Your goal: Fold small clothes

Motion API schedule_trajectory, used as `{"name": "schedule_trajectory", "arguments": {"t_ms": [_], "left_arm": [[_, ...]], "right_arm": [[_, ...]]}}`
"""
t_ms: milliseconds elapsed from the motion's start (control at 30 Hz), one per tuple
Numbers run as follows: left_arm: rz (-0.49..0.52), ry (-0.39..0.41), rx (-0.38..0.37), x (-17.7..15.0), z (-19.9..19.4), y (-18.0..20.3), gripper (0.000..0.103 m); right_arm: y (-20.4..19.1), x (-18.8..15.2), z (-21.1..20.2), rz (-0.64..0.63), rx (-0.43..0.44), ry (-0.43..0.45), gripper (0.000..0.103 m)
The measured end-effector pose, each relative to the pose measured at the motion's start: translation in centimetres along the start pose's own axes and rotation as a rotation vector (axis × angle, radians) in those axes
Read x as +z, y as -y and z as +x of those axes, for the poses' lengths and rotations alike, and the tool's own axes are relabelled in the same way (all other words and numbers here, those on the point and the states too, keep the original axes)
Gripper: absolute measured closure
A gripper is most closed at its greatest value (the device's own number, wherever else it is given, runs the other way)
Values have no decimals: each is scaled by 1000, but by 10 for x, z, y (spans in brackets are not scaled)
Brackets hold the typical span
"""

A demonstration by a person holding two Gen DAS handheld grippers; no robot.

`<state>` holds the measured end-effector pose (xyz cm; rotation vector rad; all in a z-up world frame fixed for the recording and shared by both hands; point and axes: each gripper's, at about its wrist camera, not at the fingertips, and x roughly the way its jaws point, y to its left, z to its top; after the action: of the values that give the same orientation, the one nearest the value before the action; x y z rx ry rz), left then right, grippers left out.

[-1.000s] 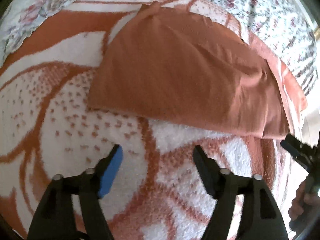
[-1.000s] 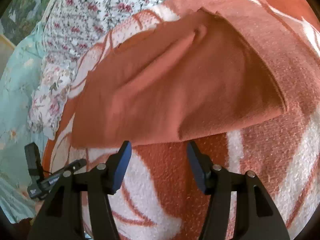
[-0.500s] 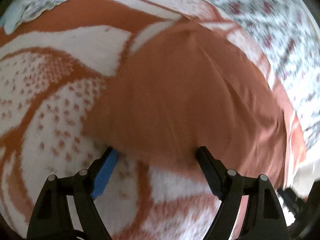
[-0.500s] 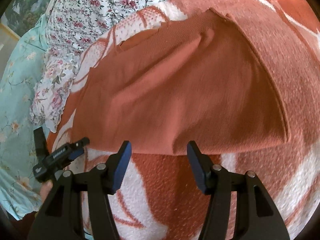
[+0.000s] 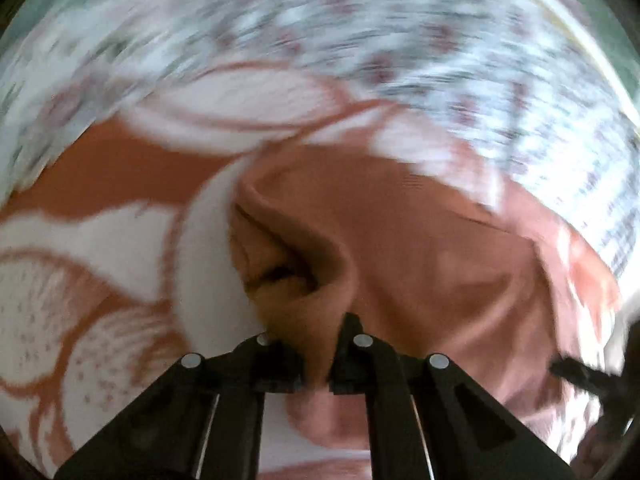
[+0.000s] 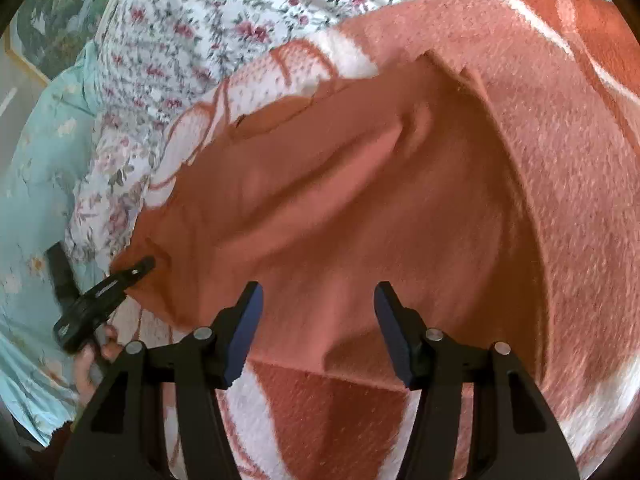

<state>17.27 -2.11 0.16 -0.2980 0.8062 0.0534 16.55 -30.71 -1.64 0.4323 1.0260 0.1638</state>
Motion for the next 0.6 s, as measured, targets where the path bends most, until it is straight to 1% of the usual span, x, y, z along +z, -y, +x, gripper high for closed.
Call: {"name": "schedule_trajectory", "arguments": {"t_ms": [67,200,267,333,367,433,600], "left_arm": [[91,5,-55,-4,-2,37,97],[209,-26,-134,-23,10,92,98],[257,-54,-155,-33,19,112,98],[305,-84,-155,-46,31,127,98],[315,-103,-154,-50,38,130,97],[313,-122,-155,-56,43,127,97],[314,-122,-175,-50,41,123,97]], "right_arm": [[9,10,-3,12,21,3,44],[20,30,-6,24,51,6,44],[21,38,-3,21,79,-11,44],[19,45,7,33,132,-48,44],[15,50,15,39,171,-72,44],[4,56,30,24,205,-106,44],[-42,76,95,-38,280,-206,44]]}}
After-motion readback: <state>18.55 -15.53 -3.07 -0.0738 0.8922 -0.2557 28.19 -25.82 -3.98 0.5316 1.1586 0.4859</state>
